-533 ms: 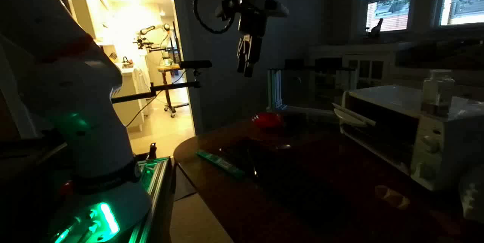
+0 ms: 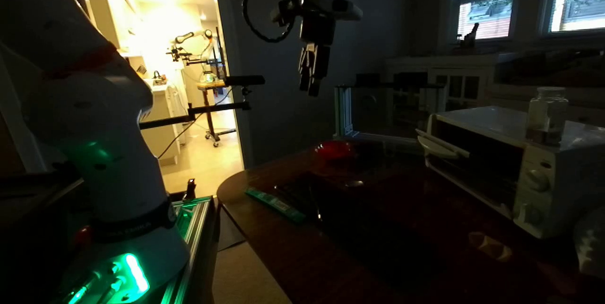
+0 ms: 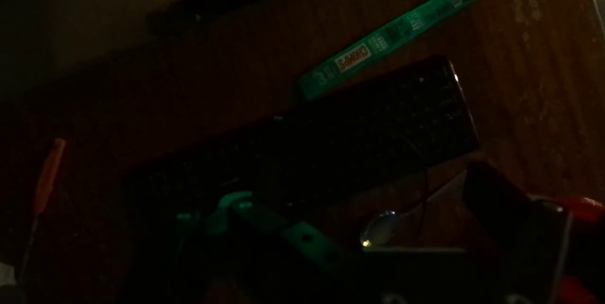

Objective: Open the oven door.

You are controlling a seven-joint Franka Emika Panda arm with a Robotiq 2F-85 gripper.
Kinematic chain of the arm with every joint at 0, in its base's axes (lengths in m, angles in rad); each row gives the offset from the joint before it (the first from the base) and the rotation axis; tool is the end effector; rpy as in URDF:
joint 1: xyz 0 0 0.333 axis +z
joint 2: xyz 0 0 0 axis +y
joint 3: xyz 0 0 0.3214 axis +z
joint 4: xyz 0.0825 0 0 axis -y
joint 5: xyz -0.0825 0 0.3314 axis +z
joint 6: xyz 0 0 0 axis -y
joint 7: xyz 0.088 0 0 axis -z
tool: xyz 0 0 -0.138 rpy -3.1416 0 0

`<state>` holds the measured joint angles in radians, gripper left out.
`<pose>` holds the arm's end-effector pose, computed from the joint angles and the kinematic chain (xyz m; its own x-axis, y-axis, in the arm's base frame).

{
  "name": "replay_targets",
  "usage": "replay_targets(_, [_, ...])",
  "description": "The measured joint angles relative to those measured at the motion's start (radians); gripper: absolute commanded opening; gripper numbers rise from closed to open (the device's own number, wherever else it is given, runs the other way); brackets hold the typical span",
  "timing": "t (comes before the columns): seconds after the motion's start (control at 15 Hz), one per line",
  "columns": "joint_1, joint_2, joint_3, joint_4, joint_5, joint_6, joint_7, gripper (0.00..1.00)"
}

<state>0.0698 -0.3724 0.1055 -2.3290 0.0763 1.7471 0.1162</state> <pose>0.3484 0.0734 0.4600 0.9769 0.0267 -0.2120 0.0257 -0.9996 -0.0078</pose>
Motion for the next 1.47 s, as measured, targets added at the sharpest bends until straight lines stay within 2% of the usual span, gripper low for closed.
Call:
replay_targets(0.33, [-0.031,0.059,-0.021,0.012,-0.029,0.211,0.000,0.99])
replay_targets(0.4, [-0.039,0.079,-0.025,0.020,-0.041,0.256,0.000,0.74])
replay_targets(0.53, [-0.052,0.119,-0.033,0.039,-0.068,0.333,0.000,0.70])
replay_targets(0.8, [-0.070,0.195,-0.047,0.080,-0.122,0.482,0.000,0.36])
replay_targets(1.13, [-0.088,0.302,-0.077,0.136,-0.190,0.686,-0.006,0.01])
replay_targets(1.47, [-0.096,0.423,-0.113,0.175,-0.205,0.886,-0.025,0.00])
